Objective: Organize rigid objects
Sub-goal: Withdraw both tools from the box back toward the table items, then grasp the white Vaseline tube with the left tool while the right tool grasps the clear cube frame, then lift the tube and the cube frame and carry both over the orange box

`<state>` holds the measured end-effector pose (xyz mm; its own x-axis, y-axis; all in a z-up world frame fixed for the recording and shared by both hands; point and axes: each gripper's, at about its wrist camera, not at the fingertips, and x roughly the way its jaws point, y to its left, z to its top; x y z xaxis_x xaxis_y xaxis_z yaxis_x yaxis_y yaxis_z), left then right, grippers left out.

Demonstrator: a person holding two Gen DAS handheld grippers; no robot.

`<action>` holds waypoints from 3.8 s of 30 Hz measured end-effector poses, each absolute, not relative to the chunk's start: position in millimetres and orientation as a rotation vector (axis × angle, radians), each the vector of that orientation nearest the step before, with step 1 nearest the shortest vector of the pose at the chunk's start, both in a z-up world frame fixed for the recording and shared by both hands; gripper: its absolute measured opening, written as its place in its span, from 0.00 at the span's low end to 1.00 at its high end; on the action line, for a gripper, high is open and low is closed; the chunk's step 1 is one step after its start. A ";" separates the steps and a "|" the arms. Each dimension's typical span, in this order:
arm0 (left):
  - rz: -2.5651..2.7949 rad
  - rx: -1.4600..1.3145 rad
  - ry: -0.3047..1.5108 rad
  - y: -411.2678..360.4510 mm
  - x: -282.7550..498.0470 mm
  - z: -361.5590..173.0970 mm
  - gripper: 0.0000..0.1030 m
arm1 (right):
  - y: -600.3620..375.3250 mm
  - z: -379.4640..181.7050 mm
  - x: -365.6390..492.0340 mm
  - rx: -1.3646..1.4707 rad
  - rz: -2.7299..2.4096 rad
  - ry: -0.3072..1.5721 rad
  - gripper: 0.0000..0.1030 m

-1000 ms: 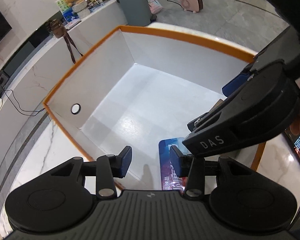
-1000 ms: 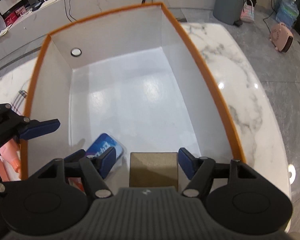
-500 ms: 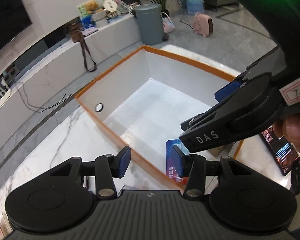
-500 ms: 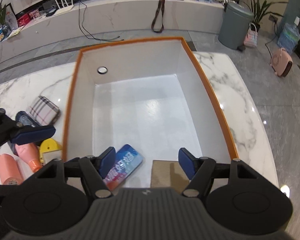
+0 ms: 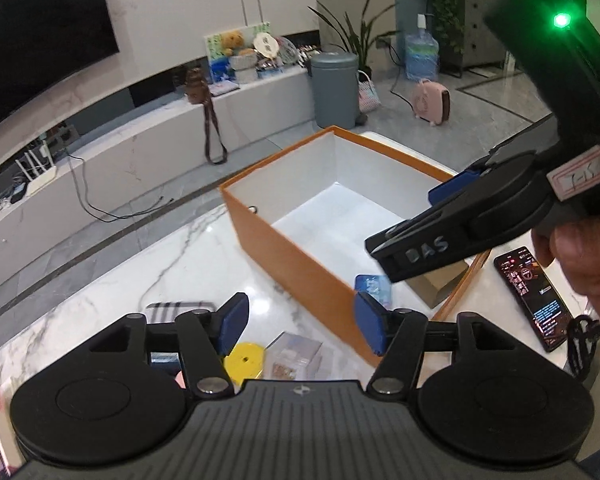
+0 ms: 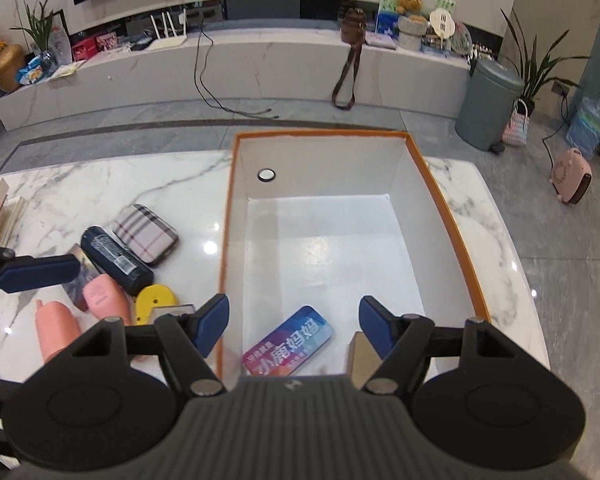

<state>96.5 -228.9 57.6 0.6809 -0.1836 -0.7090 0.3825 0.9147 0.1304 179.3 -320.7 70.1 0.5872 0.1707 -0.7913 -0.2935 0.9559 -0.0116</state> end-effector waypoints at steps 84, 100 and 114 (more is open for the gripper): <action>-0.186 0.170 0.982 -54.1 7.9 -80.3 0.66 | -151.0 -110.5 110.2 -0.977 0.311 0.531 0.71; -0.230 0.152 0.937 -51.7 12.3 -83.4 0.54 | -156.7 -106.5 116.2 -0.954 0.312 0.564 0.48; -0.221 0.140 0.922 -48.5 6.1 -68.9 0.53 | -170.6 -60.4 114.4 -0.644 0.389 0.646 0.47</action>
